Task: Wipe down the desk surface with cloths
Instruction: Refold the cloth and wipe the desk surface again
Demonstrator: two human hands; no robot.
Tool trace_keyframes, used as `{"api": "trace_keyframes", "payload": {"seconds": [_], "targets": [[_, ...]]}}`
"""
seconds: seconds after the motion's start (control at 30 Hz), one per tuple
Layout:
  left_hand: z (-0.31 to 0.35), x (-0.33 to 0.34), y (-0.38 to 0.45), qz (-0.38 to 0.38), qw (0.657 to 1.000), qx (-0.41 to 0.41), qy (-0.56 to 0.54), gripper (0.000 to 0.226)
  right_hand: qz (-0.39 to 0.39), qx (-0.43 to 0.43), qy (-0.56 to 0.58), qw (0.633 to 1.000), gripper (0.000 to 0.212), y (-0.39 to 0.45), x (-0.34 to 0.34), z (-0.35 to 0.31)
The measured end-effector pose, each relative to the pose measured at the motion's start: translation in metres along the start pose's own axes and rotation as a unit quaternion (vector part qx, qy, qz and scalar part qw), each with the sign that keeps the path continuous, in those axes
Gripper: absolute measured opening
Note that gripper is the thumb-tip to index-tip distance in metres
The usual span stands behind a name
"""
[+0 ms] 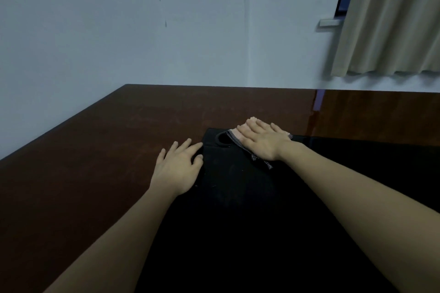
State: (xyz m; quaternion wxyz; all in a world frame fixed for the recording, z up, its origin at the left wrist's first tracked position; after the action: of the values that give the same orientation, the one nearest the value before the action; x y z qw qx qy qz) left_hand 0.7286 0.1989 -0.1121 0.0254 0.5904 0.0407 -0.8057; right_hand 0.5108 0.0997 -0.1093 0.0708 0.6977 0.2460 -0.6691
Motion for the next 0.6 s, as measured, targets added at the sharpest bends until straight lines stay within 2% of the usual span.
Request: {"api": "trace_keyframes", "payload": {"seconds": [0.23,0.33,0.37,0.47,0.6], "targets": [[-0.001,-0.001,-0.001,-0.002,1.000,0.002,-0.003,0.049,-0.027,-0.098,-0.019,0.995,0.059,-0.069,0.017,-0.030],[0.001,-0.002,-0.002,0.000,1.000,0.001,-0.003,0.050,-0.036,-0.121,-0.016,0.992,0.074,-0.101,0.025,-0.041],[0.001,-0.002,-0.002,0.001,1.000,0.002,-0.003,0.050,-0.033,-0.122,-0.013,0.992,0.076,-0.104,0.025,-0.041],[0.002,-0.002,-0.002,0.005,1.000,0.002,-0.004,0.049,-0.028,-0.110,0.000,0.993,0.061,-0.094,0.025,-0.038],[0.001,-0.003,0.000,0.009,1.000,-0.003,-0.009,0.050,-0.018,-0.075,-0.008,0.997,0.059,-0.055,0.021,-0.033]]}}
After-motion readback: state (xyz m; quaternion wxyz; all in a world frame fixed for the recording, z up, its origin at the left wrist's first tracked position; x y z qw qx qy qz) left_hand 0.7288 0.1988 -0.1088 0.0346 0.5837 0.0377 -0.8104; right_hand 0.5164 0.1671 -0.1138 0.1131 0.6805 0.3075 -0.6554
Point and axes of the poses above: each hand's wrist, its own y-axis towards the middle knuckle, its own x-axis out of the palm, z = x × y, the point moved 5 cm from there along y, towards the middle knuckle, and after that the axes turned 3 degrees about -z, right-handed, at the moved point
